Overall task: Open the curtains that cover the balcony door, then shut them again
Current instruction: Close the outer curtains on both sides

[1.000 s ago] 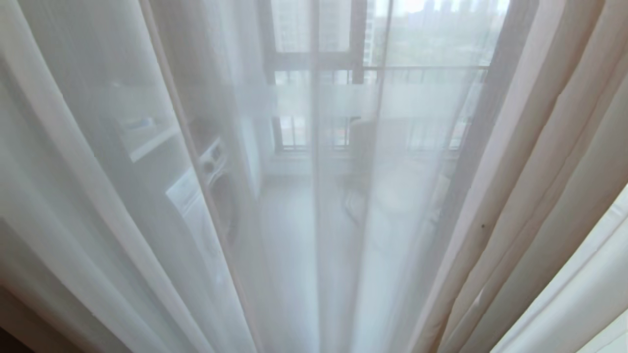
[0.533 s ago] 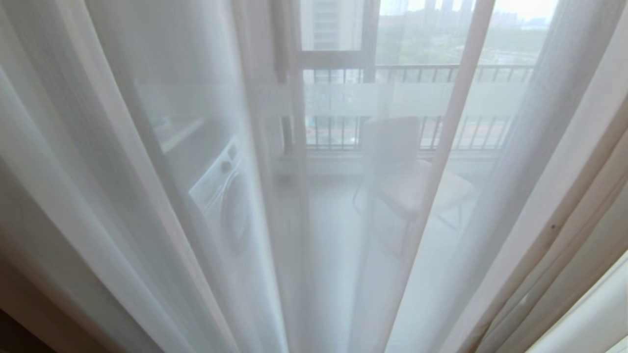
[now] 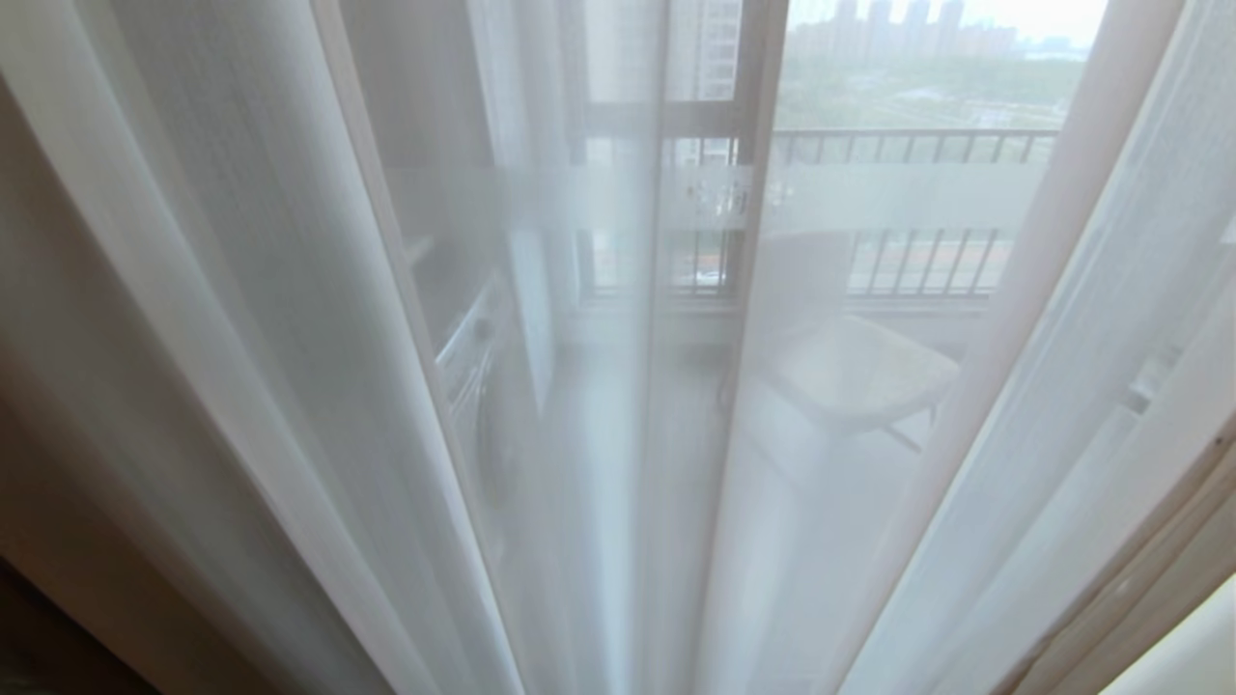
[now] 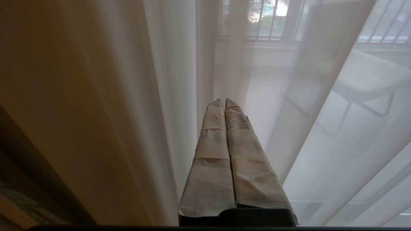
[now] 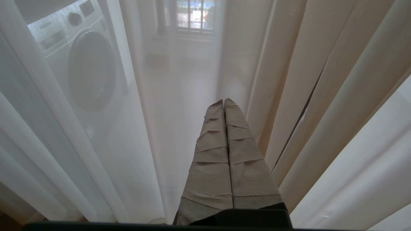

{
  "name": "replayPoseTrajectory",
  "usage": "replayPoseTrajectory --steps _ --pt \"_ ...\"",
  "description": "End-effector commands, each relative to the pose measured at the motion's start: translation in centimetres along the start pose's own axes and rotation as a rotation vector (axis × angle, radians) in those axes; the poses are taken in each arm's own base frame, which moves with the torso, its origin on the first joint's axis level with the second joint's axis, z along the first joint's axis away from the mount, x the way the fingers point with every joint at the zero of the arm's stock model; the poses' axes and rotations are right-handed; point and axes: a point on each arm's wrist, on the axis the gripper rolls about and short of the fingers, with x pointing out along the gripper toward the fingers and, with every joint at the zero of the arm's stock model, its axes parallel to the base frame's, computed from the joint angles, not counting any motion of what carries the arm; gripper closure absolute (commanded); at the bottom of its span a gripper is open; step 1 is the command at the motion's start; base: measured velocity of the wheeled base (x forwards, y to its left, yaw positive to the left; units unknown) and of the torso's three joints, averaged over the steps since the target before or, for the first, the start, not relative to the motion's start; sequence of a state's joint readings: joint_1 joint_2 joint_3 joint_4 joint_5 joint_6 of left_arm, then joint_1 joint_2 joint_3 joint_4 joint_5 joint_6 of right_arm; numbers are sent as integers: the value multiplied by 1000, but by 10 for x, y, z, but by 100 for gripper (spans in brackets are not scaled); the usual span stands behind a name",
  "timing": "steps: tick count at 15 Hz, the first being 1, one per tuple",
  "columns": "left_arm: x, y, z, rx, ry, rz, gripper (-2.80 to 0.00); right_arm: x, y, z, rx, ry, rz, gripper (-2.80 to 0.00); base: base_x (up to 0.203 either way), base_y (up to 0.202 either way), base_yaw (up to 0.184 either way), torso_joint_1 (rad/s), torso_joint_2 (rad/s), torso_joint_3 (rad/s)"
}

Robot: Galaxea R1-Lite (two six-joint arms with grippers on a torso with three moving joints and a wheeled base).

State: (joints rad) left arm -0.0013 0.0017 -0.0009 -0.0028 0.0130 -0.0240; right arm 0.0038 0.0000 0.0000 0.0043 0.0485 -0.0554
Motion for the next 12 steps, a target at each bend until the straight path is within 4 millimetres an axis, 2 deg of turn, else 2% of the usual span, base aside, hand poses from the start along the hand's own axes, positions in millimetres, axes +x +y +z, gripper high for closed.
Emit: replayPoseTrajectory --steps 1,8,12 --pt "0 0 0 -1 -1 1 0 0 0 0 -1 0 1 0 0 188 -4 2 2 -2" --pt "0 0 0 1 -1 1 0 0 0 0 -1 0 1 0 0 179 -2 2 2 2" --pt "0 0 0 1 -1 1 0 0 0 0 -1 0 1 0 0 18 1 1 -1 1"
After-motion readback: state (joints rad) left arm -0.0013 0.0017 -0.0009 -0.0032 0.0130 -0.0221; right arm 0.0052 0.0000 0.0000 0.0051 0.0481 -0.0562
